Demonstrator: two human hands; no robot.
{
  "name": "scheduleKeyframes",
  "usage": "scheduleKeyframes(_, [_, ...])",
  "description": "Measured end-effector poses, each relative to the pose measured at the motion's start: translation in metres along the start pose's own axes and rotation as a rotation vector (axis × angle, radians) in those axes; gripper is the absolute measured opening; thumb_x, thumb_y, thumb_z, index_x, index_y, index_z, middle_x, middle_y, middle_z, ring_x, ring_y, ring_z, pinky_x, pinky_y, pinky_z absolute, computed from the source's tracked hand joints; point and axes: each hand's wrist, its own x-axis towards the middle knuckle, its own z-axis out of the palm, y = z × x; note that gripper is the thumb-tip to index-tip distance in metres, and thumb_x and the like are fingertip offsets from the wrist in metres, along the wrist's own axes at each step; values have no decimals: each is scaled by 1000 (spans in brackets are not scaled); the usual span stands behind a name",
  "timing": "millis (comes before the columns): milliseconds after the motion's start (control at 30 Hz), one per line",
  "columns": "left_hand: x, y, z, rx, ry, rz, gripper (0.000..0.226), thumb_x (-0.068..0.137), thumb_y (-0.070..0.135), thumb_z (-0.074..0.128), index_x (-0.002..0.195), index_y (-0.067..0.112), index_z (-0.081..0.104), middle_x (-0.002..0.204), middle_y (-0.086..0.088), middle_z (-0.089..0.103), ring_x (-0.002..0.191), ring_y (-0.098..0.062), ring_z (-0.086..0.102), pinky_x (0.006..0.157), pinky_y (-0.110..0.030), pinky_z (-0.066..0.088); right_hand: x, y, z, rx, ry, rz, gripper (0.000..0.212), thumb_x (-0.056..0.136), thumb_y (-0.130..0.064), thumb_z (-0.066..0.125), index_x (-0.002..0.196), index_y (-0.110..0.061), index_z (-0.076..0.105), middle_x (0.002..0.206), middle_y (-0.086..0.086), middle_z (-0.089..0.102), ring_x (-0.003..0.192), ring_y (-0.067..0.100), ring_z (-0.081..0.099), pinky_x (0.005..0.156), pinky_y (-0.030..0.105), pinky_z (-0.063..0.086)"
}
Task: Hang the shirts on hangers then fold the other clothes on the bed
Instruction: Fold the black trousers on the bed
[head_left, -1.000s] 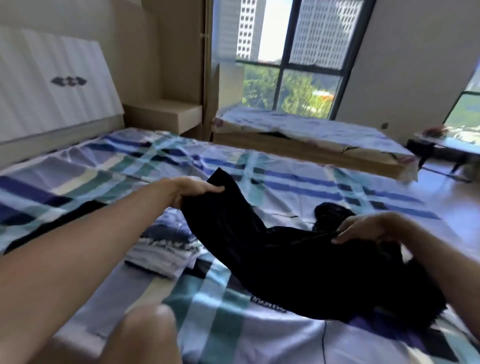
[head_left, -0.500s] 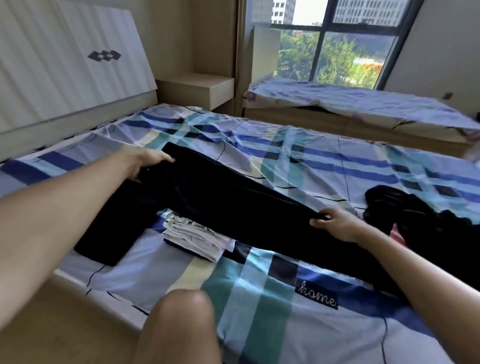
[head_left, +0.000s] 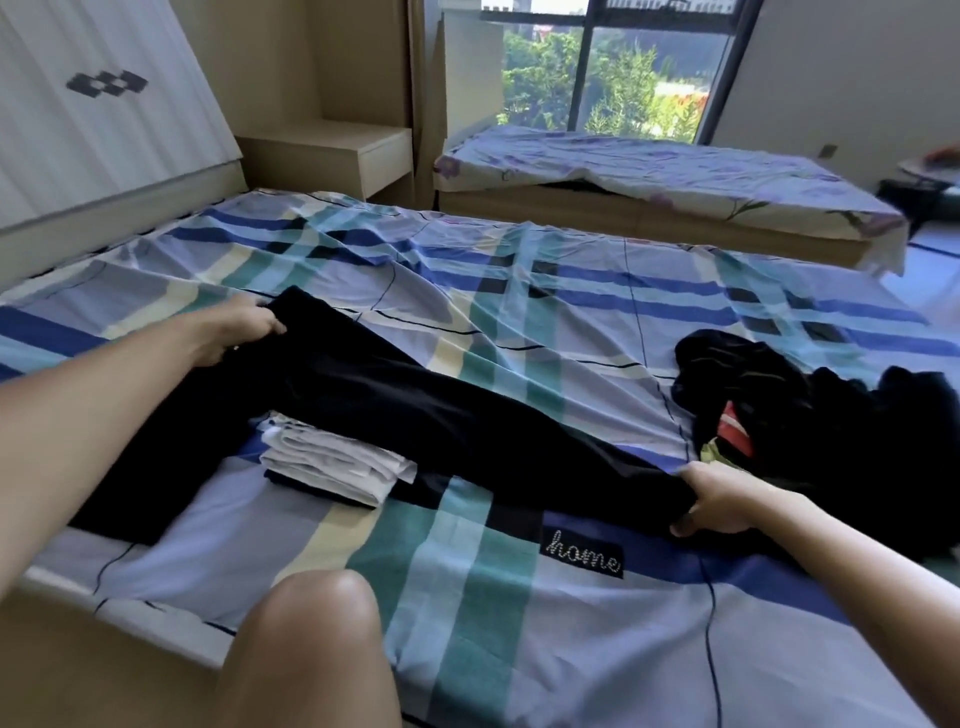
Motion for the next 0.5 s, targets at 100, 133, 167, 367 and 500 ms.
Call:
scheduleKeyframes(100, [-5, 12, -15, -23, -67, 50, 21, 98, 2, 54, 117, 6, 62, 99, -18, 69, 77, -29, 71, 63, -36, 60, -17, 17, -3, -44, -28, -45, 33, 74, -49, 78, 84, -31, 52, 103, -4, 50, 113, 19, 50, 84, 30, 41])
scheduleKeyframes(133, [-9, 16, -20, -35, -74, 71, 16, 99, 1, 53, 111, 6, 63, 95, -16, 68, 66, -23, 71, 52, -30, 59, -23, 21, -7, 35, -30, -94, 27, 77, -44, 77, 82, -29, 55, 104, -4, 50, 114, 18, 47, 89, 30, 40])
scheduleKeyframes(167, [-13, 20, -26, -76, -91, 90, 15, 100, 1, 52, 108, 8, 62, 94, -14, 67, 57, -17, 70, 45, -25, 56, -30, 26, -10, 189, -48, -112, 19, 79, -37, 76, 84, -26, 61, 105, -2, 54, 111, 18, 50, 91, 29, 42])
scheduleKeyframes(367, [-25, 27, -54, -216, -312, 141, 24, 99, 3, 52, 114, 16, 66, 106, -9, 74, 72, -16, 75, 56, -25, 61, -92, 38, -62, 856, -421, 72, 29, 93, -9, 63, 116, 6, 54, 96, 36, 66, 62, 36, 68, 50, 34, 55])
scheduleKeyframes(500, [-16, 18, -45, -65, -196, 48, 21, 98, 6, 56, 116, 12, 66, 105, -15, 73, 72, -24, 72, 54, -32, 61, -92, 19, -66, 870, -359, 52, 21, 96, -11, 63, 114, 1, 60, 93, 27, 70, 66, 36, 70, 53, 36, 58])
